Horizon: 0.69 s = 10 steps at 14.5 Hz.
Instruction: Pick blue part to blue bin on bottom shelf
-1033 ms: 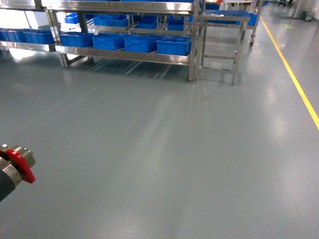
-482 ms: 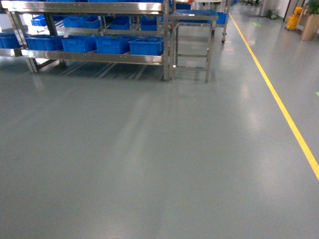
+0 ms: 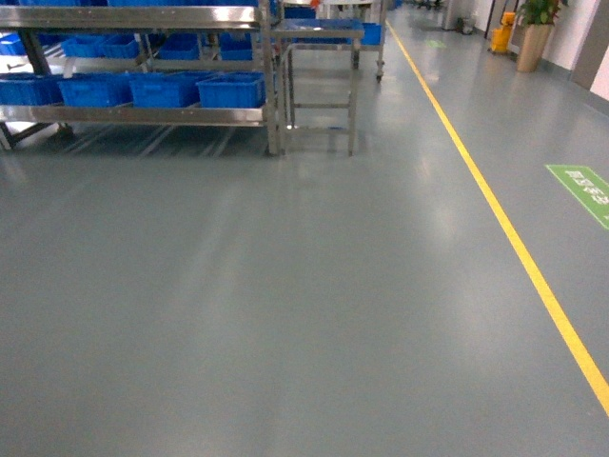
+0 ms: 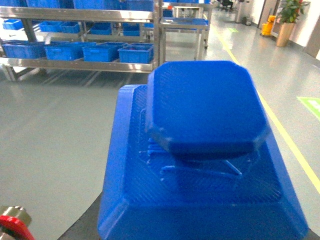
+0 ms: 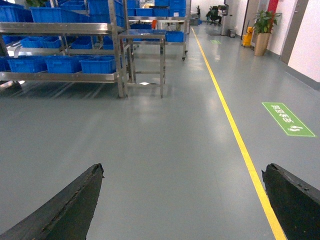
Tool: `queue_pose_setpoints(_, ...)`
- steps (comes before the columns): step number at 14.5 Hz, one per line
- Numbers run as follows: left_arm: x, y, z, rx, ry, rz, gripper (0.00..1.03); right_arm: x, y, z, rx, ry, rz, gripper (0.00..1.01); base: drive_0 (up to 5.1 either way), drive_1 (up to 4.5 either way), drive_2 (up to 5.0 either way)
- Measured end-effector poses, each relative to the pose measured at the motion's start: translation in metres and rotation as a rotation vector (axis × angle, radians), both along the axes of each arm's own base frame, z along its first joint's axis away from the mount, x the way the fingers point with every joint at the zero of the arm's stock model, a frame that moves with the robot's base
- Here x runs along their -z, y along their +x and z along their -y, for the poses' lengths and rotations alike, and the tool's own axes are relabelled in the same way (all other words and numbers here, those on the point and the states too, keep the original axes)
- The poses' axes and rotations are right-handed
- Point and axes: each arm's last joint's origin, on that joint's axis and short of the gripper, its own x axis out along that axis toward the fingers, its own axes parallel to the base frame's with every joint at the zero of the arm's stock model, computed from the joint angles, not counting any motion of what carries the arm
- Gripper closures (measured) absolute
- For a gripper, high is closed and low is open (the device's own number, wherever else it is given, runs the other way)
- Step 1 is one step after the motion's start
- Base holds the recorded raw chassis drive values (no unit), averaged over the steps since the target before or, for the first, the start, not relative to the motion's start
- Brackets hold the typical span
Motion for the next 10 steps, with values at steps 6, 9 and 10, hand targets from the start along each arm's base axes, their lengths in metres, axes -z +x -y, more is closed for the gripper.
queue_pose_setpoints(6,-0.0006,0.0000,0.0000,0.000,-0.001,0.001,0.59,0.0001,0.0000,-0.0001,-0.001,0.000,-0.001,0.03,-1.6,-1.57,-1.6)
queue_pose_setpoints(9,-0.0006,0.0001,0.0000,-0.001,-0.001,0.001,0.59,0.0000,0.0000,-0.0001,-0.001,0.000,0.000,0.03,-1.6,-1.57,-1.6)
queue_pose_setpoints(10,-0.0006,0.0001,0.0000,-0.001,-0.001,0.001,0.59,0.0000,0.0000,-0.0001,-0.001,0.000,0.000,0.03,-1.6,-1.57,-1.6)
